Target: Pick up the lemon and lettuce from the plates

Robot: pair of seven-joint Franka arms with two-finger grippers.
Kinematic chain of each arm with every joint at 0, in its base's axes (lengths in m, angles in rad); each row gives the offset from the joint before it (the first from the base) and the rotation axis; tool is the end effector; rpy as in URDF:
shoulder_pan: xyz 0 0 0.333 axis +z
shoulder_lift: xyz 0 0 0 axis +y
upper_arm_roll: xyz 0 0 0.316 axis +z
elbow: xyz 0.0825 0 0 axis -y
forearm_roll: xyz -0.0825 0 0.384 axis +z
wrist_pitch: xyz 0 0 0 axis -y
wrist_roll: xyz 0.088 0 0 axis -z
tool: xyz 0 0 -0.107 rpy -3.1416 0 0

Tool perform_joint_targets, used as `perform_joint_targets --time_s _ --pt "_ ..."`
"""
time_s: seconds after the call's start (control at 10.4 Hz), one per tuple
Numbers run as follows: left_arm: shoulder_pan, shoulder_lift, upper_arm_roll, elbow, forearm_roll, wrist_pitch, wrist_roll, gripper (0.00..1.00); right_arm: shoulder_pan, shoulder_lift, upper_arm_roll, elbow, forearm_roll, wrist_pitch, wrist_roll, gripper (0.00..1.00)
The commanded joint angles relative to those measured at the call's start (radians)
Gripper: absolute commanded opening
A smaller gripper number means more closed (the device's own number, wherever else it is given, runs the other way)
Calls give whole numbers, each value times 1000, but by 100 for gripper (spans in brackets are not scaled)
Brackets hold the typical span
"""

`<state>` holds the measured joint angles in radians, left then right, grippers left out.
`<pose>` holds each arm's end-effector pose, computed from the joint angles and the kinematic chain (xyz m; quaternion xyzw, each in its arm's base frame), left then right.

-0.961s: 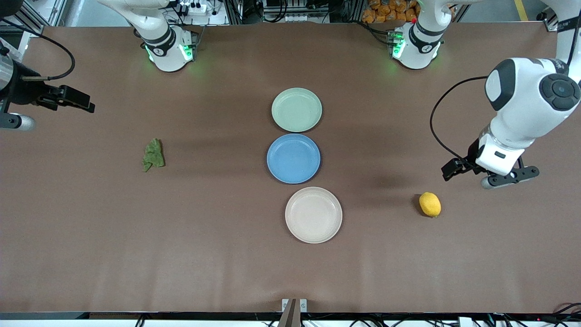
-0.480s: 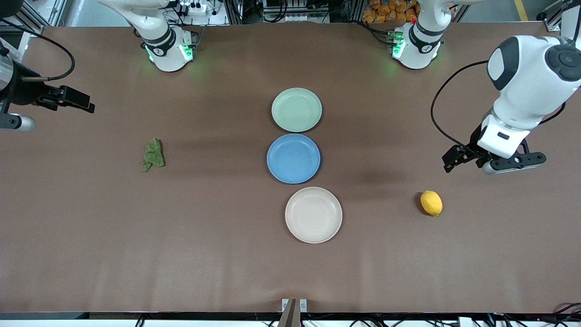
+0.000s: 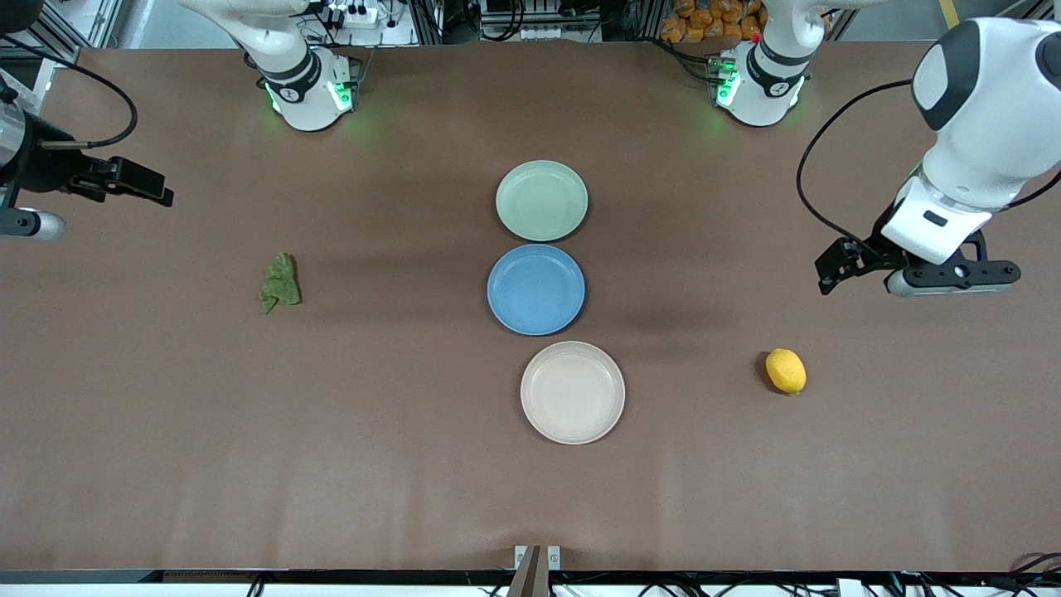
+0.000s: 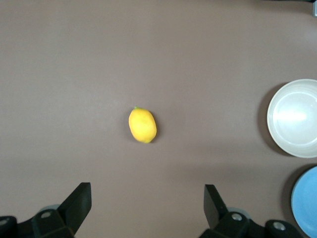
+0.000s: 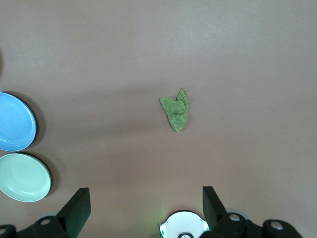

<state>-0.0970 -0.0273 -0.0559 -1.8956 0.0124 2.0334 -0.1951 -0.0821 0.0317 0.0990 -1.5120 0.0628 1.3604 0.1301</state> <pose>0.5630 -0.0863 0.5263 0.9964 0.0187 0.0823 0.0079 0.5409 0.0159 0.6182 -0.9939 0.0525 0.0935 0.0259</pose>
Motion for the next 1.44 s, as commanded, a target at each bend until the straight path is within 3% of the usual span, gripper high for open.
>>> perform_joint_targets --time_s 0.0,0.19,0.58,1.34 --pt "5 -25 1 74 -20 -149 25 100 2 7 1 18 -1 -15 -6 100" --pt "5 -10 1 180 -17 -276 25 100 2 7 1 16 -1 -17 -4 100" --pt "10 -13 1 266 -11 -384 23 100 4 7 2 16 -1 -20 -4 100" --pt "13 -19 -16 323 -17 -446 25 100 4 7 2 16 -1 -26 -4 100"
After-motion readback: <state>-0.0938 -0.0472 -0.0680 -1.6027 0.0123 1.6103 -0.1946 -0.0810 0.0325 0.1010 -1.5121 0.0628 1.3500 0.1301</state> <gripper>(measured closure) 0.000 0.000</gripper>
